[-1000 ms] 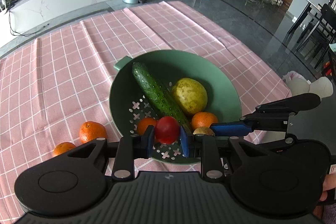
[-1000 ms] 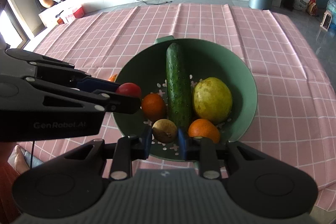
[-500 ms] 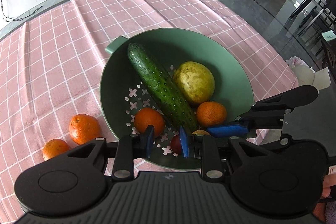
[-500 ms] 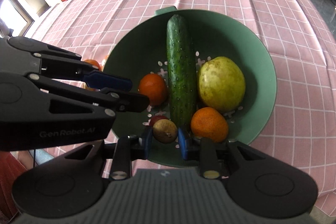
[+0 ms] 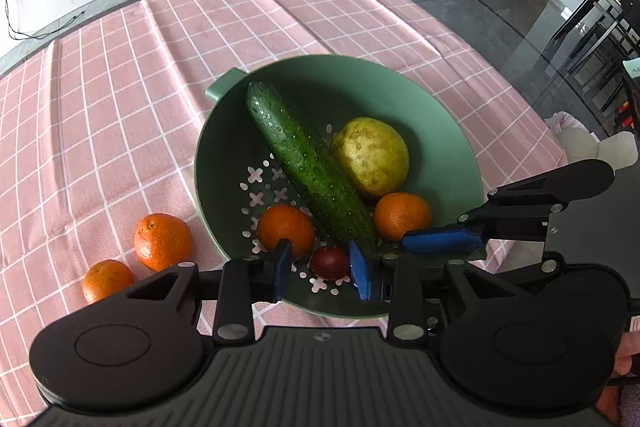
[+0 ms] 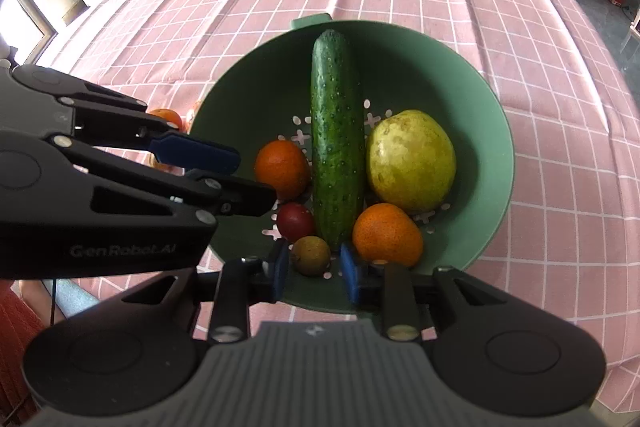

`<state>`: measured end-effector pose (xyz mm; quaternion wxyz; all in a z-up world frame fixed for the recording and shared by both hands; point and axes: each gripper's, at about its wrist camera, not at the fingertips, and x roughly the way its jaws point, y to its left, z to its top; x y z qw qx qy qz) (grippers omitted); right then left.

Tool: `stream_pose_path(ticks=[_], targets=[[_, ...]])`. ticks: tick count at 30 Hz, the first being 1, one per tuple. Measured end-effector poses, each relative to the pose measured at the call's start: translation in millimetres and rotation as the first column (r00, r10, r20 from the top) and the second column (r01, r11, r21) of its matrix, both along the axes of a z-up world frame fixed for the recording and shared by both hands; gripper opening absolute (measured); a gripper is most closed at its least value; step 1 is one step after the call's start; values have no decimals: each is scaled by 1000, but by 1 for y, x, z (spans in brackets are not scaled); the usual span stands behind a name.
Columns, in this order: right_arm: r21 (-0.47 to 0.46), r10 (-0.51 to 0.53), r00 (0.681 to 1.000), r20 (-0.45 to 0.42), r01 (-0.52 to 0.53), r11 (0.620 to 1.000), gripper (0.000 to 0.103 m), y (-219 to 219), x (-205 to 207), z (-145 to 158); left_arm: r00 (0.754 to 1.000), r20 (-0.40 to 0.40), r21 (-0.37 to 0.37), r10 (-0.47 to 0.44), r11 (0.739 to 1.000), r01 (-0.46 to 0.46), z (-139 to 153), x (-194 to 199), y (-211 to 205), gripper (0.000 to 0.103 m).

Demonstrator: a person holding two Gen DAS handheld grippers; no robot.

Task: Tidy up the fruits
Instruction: 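Lower the tomato and kiwi into the colander and open both grippers, then withdraw both grippers from the colander toward the remaining oranges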

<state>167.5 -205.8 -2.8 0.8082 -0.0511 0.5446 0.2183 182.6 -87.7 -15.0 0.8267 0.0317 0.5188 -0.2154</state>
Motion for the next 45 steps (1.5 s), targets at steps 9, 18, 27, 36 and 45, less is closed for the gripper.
stream_pose_path(ticks=[9,18,27,36,45], targets=[[17,-20,997,77,19,1000,44,4,-17,22,996,90,-12,25,1000,-24,33,-18,17,46],[77,-60,973,225,43,996,45,20,-44,41,981,188,31,53,998,-60,54,-47,48,51],[139,-143,927,346,100,985,45,45,-78,46,965,232,25,122,991,-132,52,-68,84,52],[152,-117,893,435,55,987,45,75,-102,40,956,236,-49,173,985,-167,38,-77,116,55],[68,3,872,489,-42,997,45,96,-101,29,945,247,-68,215,977,-204,18,-78,138,56]])
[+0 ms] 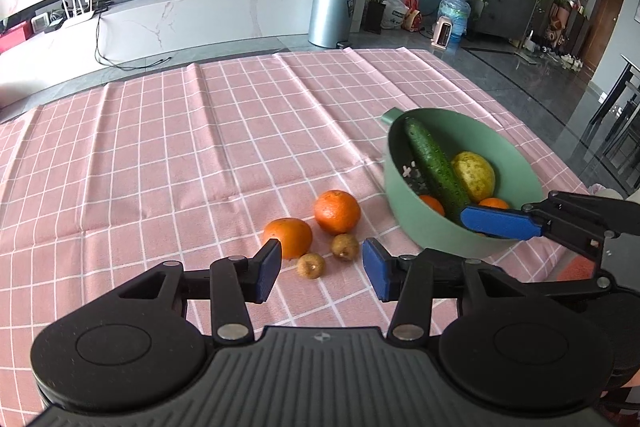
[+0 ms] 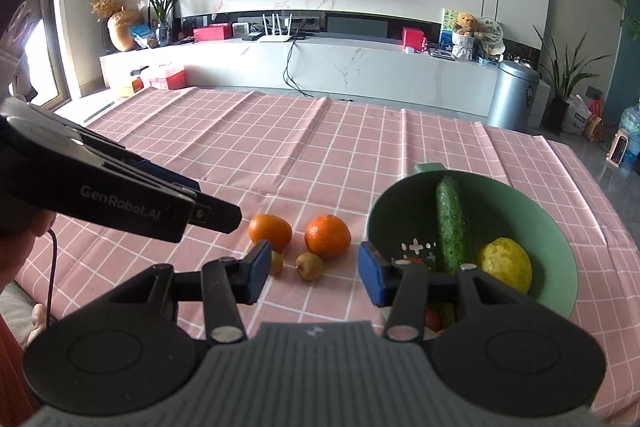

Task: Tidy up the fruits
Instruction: 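Withdraw both grippers from the colander toward the remaining oranges, then grasp an orange with the left gripper while the right gripper grasps another orange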

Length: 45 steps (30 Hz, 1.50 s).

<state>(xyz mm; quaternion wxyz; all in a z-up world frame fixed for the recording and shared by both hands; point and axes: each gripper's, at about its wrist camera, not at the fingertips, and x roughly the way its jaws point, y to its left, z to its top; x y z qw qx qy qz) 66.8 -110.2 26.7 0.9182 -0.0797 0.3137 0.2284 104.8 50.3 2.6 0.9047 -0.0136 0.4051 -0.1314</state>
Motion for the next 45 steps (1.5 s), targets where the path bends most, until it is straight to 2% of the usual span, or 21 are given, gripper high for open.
stream_pose_path(ticks=[5,9,16,19,22,28,35,37,40,45], targets=[[-56,84,996,39,-81,995,45,10,4,-4,999,-30,2,18,1000,-18,-16,6,12,56],[-108,139,990,33,-135,985,43,20,16,-9,998,-57,-2,27,1000,-27,-24,14,18,56],[-230,223,975,16,-213,949,30,36,42,-21,997,-72,-22,-5,1000,4,-30,35,17,55],[-263,260,966,-7,-253,931,30,39,55,-25,996,-84,-24,-31,999,29,-34,47,14,56],[-299,298,954,-33,-293,908,30,43,68,-28,994,-98,-40,-42,998,38,-43,58,16,61],[-330,381,919,-101,-392,859,30,49,90,-31,988,-149,-75,-28,997,16,-61,74,24,61],[-384,433,884,-176,-466,797,30,57,108,-36,984,-173,-90,-43,996,28,-67,81,23,61],[-390,434,880,-193,-475,789,31,58,112,-38,983,-178,-86,-48,996,33,-68,82,21,60],[-399,428,877,-219,-480,781,31,61,118,-42,981,-185,-96,-53,995,35,-71,83,21,51],[-405,415,878,-237,-478,779,38,67,123,-47,984,-173,-108,-34,994,15,-68,82,28,50]])
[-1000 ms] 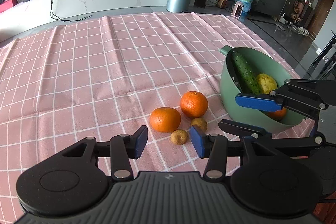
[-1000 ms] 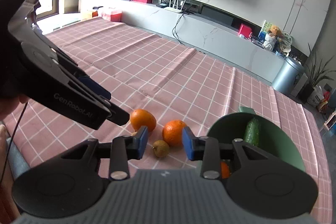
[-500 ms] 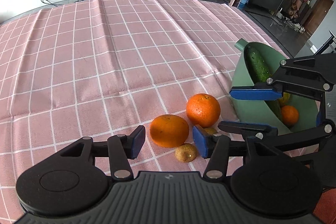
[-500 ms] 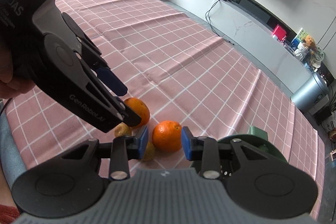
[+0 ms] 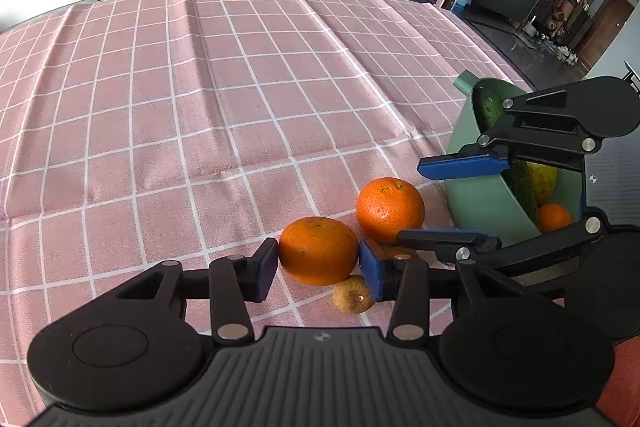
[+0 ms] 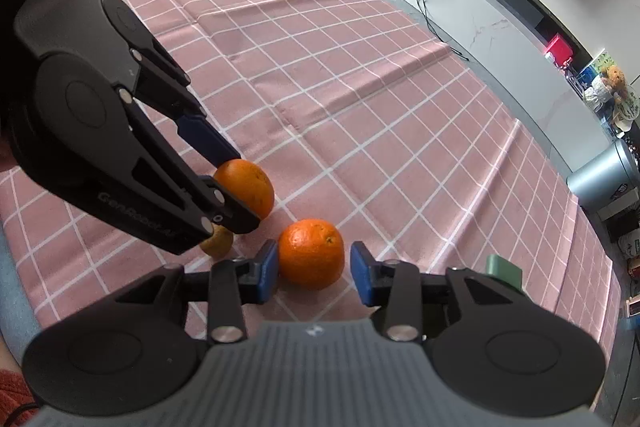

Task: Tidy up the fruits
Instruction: 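Grasp an orange with the left gripper while the right gripper grasps another orange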

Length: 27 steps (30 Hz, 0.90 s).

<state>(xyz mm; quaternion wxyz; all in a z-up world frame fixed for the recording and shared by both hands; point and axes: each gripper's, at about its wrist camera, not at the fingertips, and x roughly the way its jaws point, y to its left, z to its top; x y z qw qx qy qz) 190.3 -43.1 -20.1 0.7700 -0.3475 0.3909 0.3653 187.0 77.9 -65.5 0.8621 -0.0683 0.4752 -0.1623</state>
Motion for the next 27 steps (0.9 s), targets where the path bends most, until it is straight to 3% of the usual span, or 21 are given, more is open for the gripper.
stream_pose_path(ticks=[10,20,27], targets=[[-61,-23,999,-32,21,998,41,15,10,-10,995,47,-28,85,996,-84,17,-4,21,50],[-107,-67,990,-125,53,993,41,28,28,-18,993,53,-30,102,994,-101,18,-5,23,50],[-72,-87,990,-113,79,994,38,26,21,-11,993,57,-20,102,995,-101,19,-10,22,50]])
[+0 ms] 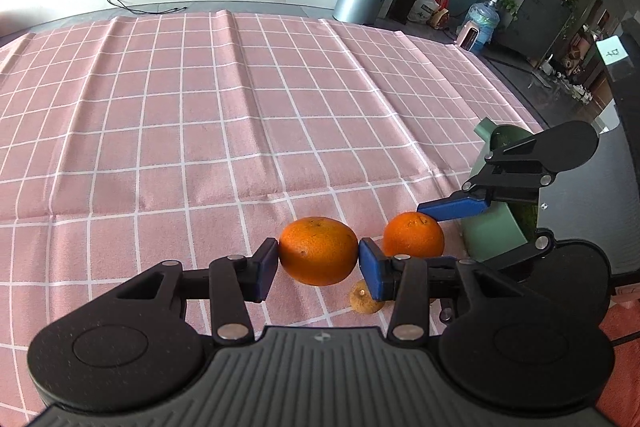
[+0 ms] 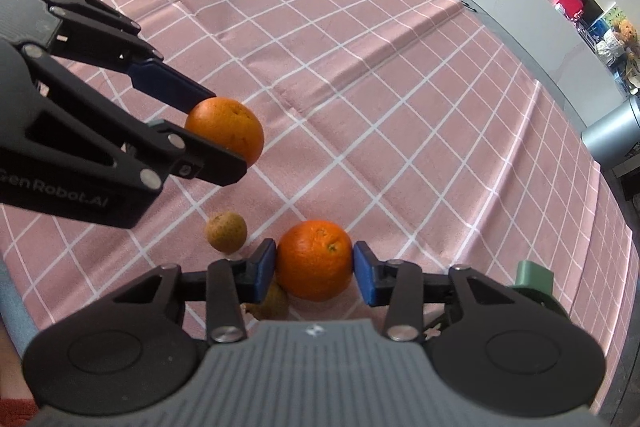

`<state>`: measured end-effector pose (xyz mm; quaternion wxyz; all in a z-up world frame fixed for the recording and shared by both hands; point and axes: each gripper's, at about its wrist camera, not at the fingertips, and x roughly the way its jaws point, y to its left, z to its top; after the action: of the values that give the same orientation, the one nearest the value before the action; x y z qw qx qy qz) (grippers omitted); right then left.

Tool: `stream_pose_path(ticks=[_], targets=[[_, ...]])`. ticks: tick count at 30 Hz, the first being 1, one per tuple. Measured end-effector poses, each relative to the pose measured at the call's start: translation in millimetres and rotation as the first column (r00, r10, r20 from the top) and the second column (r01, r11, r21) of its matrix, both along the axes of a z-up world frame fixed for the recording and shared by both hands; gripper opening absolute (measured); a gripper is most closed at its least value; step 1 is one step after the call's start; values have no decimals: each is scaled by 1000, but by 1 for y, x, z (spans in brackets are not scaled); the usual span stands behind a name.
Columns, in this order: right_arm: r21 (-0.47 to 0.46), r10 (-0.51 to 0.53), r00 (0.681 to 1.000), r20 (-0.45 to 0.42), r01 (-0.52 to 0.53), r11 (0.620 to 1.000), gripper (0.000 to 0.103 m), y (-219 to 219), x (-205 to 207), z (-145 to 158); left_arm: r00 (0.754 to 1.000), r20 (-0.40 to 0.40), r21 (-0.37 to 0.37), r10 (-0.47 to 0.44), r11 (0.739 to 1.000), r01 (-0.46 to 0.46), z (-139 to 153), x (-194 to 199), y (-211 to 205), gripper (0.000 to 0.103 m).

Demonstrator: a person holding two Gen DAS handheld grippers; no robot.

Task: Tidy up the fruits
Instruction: 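Grasp an orange with the left gripper while the right gripper grasps another orange, then lower both held oranges into the green colander and open both grippers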

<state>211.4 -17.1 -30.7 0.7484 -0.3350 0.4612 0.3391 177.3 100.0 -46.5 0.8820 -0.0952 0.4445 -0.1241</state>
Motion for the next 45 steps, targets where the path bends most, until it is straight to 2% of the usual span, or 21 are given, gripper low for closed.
stream_pose_path(ticks=[5,10,16,20,26,32,38,42,45], targets=[[82,-49,997,53,45,996,38,-10,-14,21,1000,20,7,10,1000,-10,6,-6,-1,50],[192,-130,989,74,114,975,38,-30,-30,47,999,54,33,-4,999,2,16,-17,-13,50],[323,-267,962,49,238,916,38,-69,-54,71,994,104,37,-33,999,29,35,-31,-35,50],[389,-346,938,-4,320,864,38,-103,-70,81,988,139,28,-70,997,66,48,-38,-55,50],[427,-434,900,-44,409,806,38,-155,-93,90,974,167,-15,-151,988,156,58,-46,-89,50],[439,-518,854,-51,485,756,38,-203,-106,95,966,144,-15,-215,976,219,56,-41,-123,50],[445,-575,815,-70,542,713,38,-234,-98,90,967,103,45,-234,972,230,52,-23,-147,50],[440,-580,811,-72,548,711,38,-236,-87,81,969,53,158,-241,960,230,46,-5,-165,50],[432,-576,816,-56,540,723,38,-235,-77,74,965,15,238,-261,938,250,37,5,-174,50]])
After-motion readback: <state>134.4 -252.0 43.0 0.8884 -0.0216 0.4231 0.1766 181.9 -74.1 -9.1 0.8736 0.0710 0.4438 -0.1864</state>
